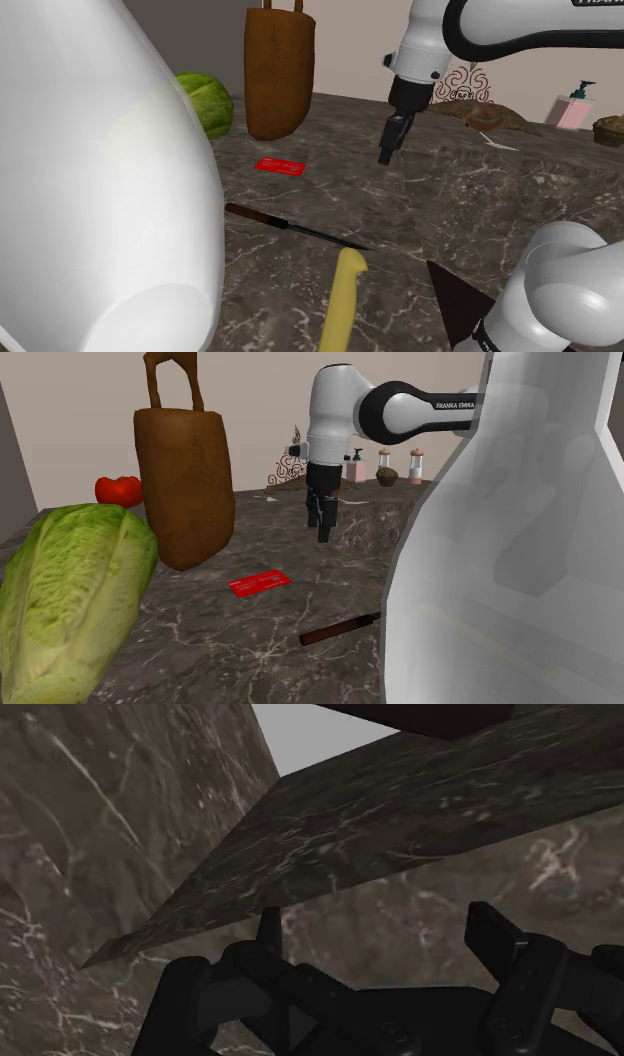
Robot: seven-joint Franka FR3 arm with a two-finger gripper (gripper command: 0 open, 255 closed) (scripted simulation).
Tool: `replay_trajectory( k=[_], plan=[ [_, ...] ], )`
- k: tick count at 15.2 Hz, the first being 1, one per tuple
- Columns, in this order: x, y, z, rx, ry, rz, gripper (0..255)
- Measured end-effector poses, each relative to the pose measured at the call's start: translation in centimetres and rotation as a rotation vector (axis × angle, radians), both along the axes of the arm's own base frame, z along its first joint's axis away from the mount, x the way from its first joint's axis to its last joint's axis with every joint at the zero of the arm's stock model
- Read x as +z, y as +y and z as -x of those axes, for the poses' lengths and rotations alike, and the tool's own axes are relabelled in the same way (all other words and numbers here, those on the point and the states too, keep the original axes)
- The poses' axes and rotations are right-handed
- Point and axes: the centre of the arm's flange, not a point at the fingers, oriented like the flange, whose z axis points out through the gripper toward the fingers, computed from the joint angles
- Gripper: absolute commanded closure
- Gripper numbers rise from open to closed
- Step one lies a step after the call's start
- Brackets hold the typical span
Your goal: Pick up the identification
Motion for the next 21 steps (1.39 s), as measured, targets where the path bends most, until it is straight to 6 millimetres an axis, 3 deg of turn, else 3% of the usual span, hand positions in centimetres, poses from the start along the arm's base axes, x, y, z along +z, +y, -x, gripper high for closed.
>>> replay_trajectory(
  k=[10, 21],
  plan=[
    [-0.6, 8.5, -3.5, 0.176, -0.191, -0.139, 0],
    [1.7, 18.6, -5.8, 0.366, -0.397, -0.288, 0]
  ],
)
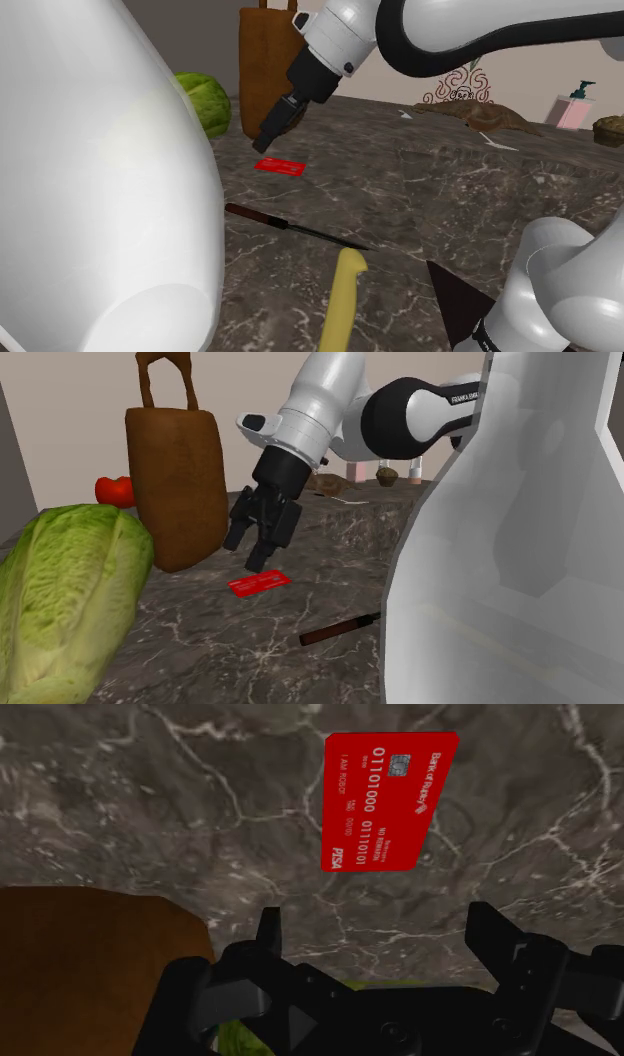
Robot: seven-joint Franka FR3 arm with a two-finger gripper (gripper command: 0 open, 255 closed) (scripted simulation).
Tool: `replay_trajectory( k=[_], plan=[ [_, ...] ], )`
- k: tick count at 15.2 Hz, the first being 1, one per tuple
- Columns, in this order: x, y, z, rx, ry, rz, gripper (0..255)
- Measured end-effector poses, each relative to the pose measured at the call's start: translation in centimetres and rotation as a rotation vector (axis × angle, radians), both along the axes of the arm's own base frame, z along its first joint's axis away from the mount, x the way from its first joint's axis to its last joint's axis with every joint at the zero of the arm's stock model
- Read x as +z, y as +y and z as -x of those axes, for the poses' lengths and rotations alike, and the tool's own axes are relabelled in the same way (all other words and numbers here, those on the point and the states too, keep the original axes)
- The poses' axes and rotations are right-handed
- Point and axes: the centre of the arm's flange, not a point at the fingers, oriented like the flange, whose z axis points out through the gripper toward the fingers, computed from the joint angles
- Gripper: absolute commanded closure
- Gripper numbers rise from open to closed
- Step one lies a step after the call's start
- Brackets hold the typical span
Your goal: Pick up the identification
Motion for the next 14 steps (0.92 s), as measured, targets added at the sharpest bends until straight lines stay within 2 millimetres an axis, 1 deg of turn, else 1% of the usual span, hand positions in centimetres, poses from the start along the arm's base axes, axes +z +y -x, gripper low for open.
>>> replay_trajectory(
  k=[2, 4, 8, 9, 14],
  plan=[
    [-0.2, 0.3, -0.1, 0.009, -0.019, -0.011, 0],
    [-1.0, 0.4, -0.1, 0.011, -0.029, -0.016, 0],
    [-3.5, 0.5, -0.2, 0.013, -0.017, -0.011, 0],
    [-3.7, 0.6, -0.2, 0.013, -0.016, -0.011, 255],
    [-3.3, 0.6, -0.2, 0.015, -0.024, -0.016, 255]
  ],
)
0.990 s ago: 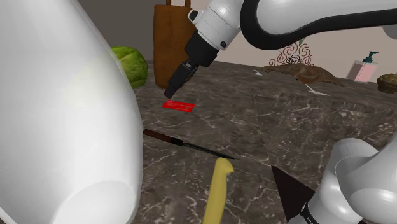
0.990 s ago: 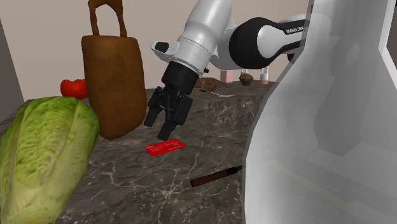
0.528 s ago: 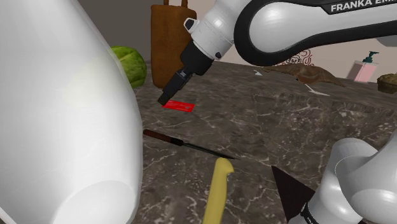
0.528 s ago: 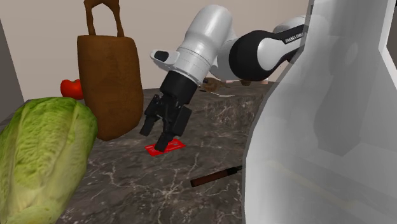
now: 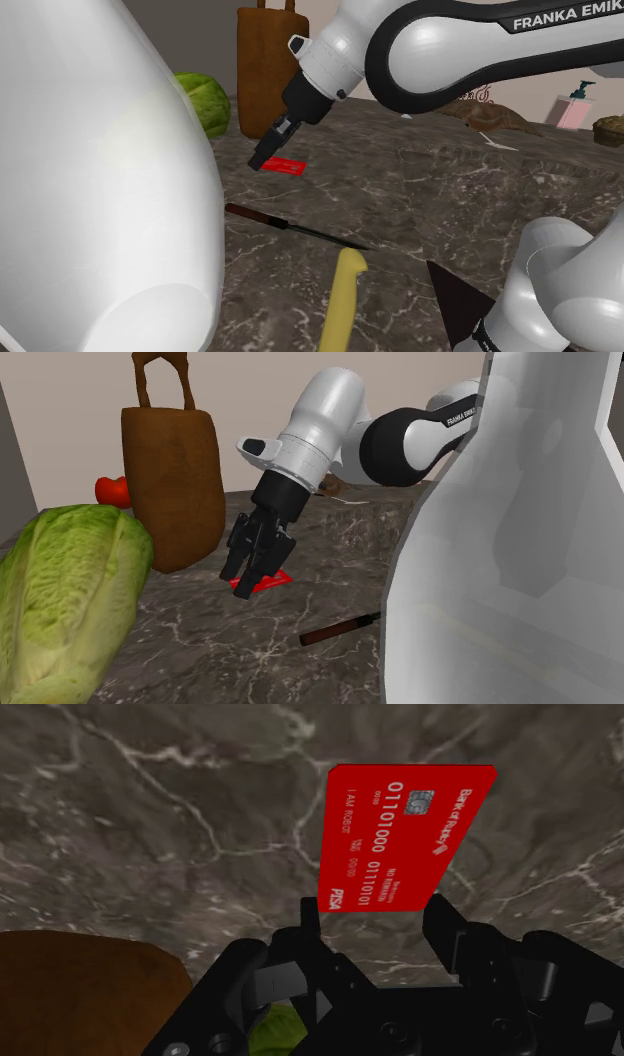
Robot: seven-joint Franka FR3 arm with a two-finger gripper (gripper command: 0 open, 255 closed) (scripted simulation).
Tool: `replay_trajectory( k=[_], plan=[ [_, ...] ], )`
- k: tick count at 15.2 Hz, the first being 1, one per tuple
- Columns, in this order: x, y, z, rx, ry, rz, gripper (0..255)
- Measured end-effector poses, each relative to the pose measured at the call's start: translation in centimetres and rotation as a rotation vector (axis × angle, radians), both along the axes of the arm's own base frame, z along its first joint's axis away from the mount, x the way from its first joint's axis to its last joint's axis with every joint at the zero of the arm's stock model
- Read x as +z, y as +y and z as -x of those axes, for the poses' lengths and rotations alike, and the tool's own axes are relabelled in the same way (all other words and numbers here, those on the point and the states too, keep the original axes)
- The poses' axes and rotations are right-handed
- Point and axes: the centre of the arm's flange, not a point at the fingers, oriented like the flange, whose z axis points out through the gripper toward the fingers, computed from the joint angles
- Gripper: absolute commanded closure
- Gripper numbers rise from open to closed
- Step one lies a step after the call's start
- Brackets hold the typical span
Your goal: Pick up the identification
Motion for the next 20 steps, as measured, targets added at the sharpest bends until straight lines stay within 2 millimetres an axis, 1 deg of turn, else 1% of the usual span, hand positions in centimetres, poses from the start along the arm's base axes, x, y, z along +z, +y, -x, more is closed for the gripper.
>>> replay_trajectory(
  k=[7, 20],
  plan=[
    [0.2, -0.1, -0.1, -0.001, 0.005, 0.003, 255],
    [6.8, 0.0, -0.2, -0.001, 0.007, 0.004, 255]
  ],
)
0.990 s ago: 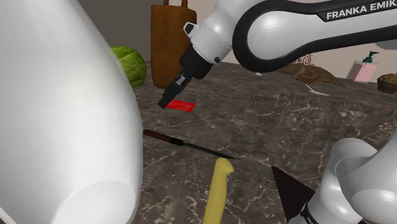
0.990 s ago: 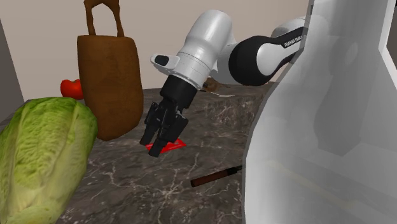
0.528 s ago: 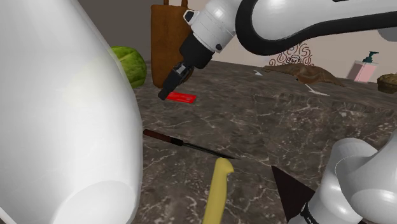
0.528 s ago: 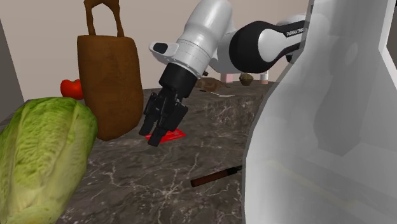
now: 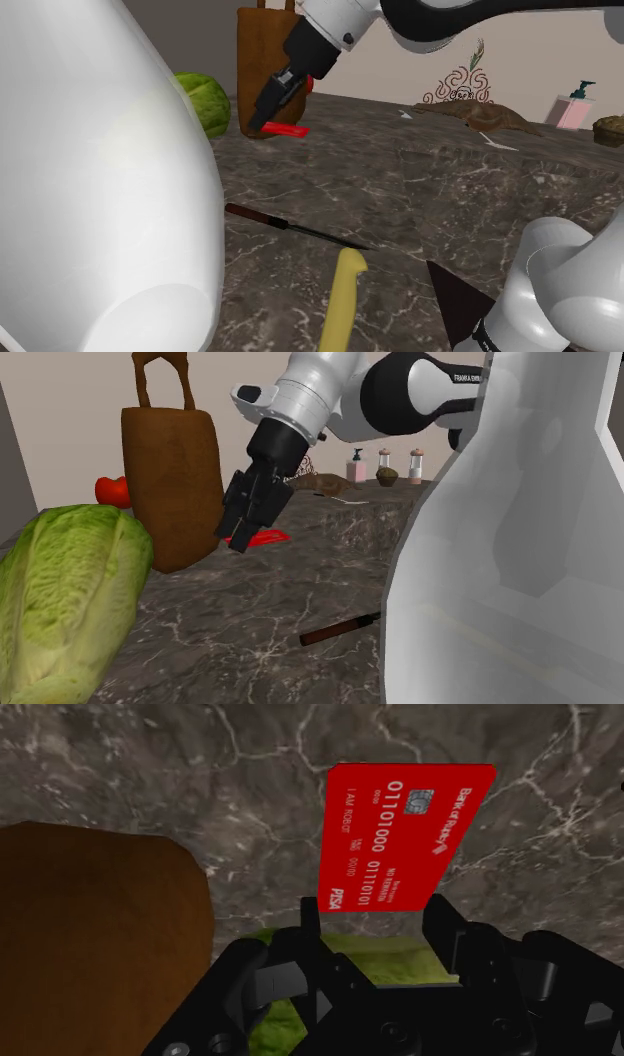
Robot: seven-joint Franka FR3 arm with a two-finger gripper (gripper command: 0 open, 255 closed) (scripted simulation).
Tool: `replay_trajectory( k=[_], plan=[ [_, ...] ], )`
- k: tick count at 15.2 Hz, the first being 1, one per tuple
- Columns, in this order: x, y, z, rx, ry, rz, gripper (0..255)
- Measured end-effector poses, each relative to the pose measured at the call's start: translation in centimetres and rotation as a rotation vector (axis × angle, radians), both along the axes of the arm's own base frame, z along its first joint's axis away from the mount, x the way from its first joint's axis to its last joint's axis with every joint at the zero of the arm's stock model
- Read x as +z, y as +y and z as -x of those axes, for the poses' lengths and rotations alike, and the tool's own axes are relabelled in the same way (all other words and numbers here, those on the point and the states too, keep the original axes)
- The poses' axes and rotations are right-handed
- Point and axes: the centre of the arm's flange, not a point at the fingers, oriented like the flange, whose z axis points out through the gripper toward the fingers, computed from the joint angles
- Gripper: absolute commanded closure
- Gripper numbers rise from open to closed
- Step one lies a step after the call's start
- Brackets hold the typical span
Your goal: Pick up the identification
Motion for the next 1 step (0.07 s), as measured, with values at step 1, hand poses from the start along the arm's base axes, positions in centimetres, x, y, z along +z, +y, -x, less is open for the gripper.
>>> replay_trajectory(
  k=[1],
  plan=[
    [0.32, -0.06, 0.03, 0.000, 0.000, 0.000, 255]
  ],
)
